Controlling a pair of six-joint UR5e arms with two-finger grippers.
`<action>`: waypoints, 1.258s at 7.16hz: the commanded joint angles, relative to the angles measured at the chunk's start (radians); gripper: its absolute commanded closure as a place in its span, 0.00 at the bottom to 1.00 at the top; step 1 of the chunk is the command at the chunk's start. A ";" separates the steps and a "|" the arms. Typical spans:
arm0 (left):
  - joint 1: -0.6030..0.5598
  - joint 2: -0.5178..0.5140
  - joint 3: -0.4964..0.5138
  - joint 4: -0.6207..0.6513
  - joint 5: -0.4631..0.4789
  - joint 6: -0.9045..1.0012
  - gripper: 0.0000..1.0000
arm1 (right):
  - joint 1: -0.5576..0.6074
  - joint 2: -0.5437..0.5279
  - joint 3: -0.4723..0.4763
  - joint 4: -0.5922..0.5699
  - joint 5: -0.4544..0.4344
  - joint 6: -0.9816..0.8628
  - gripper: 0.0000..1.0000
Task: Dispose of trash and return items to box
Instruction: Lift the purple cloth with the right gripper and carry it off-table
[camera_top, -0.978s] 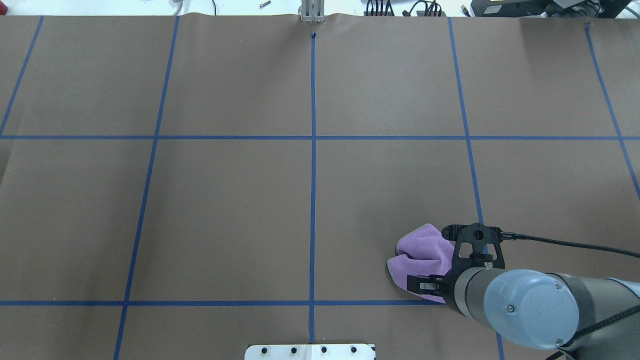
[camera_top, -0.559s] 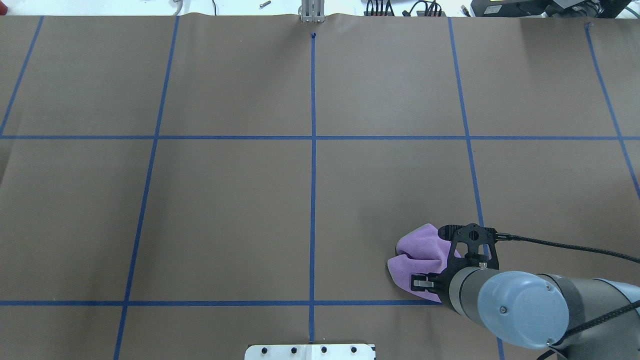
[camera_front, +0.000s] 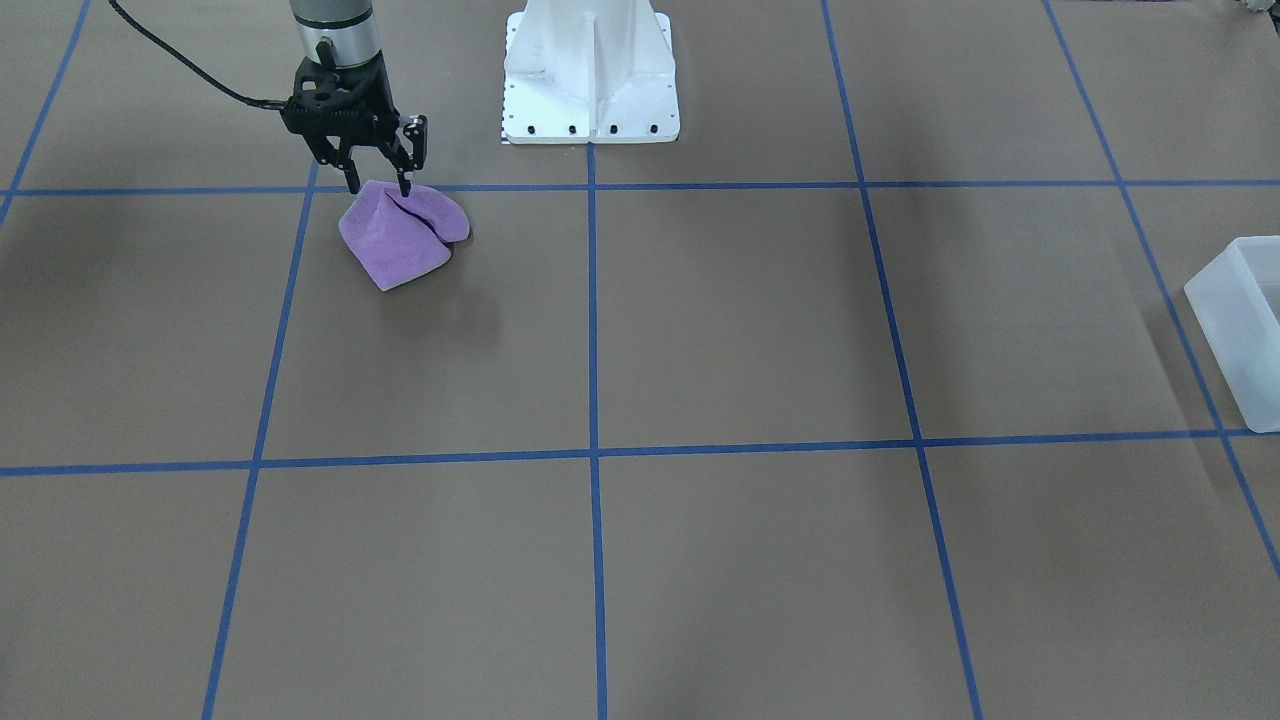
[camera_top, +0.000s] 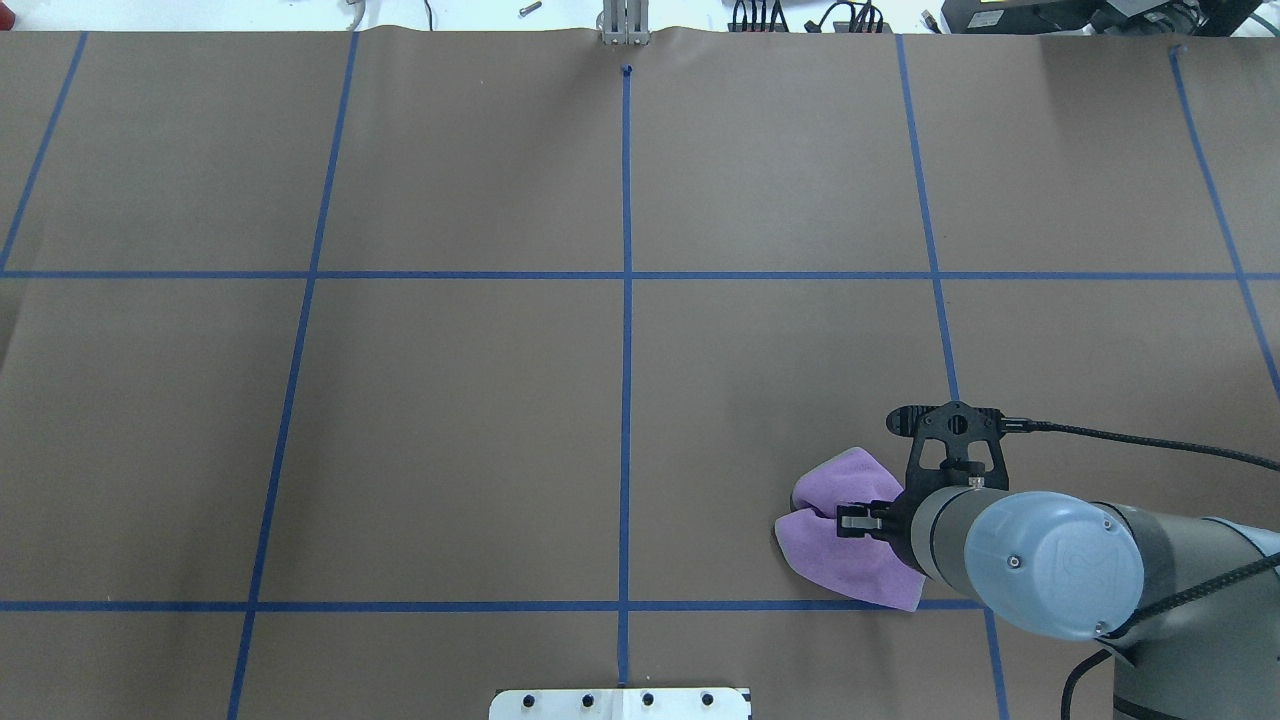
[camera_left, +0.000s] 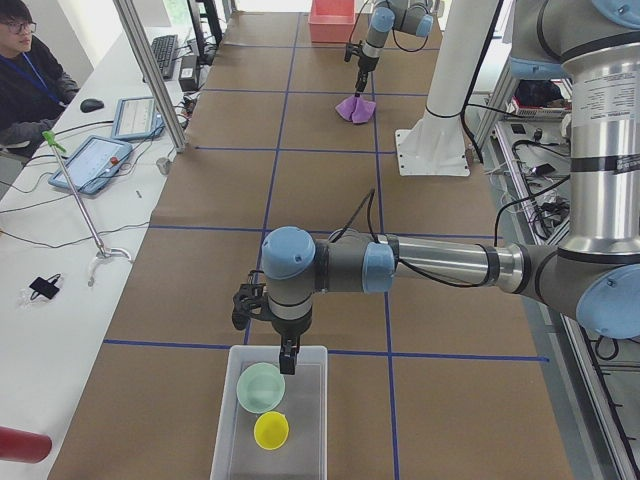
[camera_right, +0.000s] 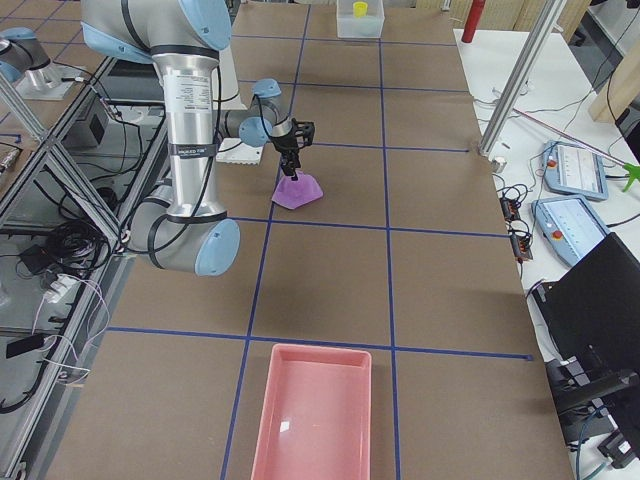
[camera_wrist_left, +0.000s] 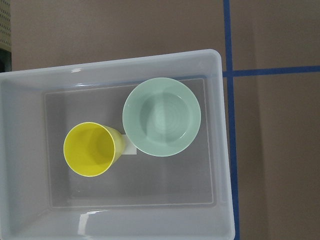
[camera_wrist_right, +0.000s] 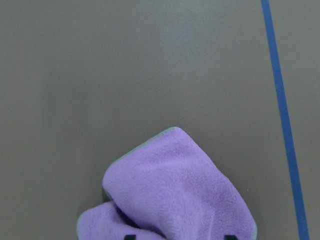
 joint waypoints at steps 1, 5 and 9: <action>-0.001 0.013 -0.023 0.000 0.001 0.000 0.02 | -0.002 0.008 -0.036 0.001 0.002 0.008 0.34; 0.001 0.024 -0.036 0.002 0.001 -0.002 0.02 | -0.020 0.039 -0.043 0.001 0.008 0.041 0.93; 0.001 0.033 -0.037 0.002 0.001 -0.002 0.02 | 0.025 0.040 0.064 -0.025 0.045 0.038 1.00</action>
